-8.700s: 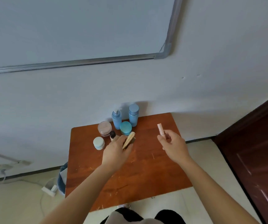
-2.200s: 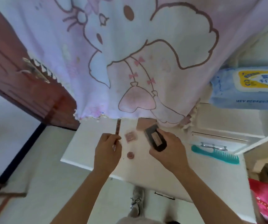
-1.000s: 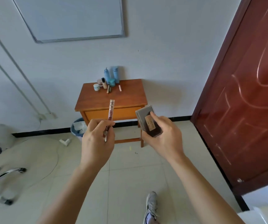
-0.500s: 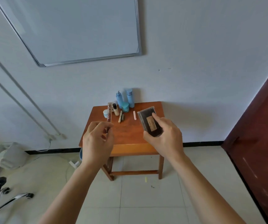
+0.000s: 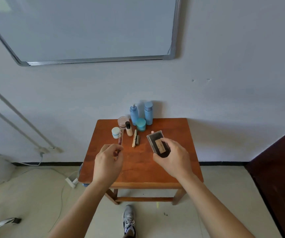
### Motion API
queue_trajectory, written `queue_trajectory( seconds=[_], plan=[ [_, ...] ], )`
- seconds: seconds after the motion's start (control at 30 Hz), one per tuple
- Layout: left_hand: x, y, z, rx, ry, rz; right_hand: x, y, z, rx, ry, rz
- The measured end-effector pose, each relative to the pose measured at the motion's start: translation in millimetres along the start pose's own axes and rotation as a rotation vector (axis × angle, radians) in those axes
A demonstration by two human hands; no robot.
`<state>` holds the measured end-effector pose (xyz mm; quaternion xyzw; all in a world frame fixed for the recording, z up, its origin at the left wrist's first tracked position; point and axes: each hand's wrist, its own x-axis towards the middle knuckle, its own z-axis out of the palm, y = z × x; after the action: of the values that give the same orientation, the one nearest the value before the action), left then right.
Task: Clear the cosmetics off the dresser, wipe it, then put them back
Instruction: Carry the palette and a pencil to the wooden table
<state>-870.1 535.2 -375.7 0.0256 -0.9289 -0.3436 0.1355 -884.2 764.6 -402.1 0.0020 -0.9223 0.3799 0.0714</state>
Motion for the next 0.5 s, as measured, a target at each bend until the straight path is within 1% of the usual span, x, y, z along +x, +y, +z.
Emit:
queue_trajectory(
  seconds=[0.07,0.23,0.3,0.5],
  plan=[
    [25.6,-23.3,14.0,-0.01,-0.06,-0.031,24.2,1.7,18.6,-0.019,-0.032,0.064],
    [103.6,-78.0,36.1,0.015,-0.303,-0.098,85.7,-4.5,63.5,-0.101,-0.07,0.273],
    [131.5,-100.4,44.8,0.031,-0.37,-0.116,104.3,-3.6,86.3,-0.126,-0.09,0.332],
    [158.1,-154.4,86.8,0.08,-0.575,-0.138,123.9,-0.9,143.1,-0.168,-0.112,0.502]
  ],
)
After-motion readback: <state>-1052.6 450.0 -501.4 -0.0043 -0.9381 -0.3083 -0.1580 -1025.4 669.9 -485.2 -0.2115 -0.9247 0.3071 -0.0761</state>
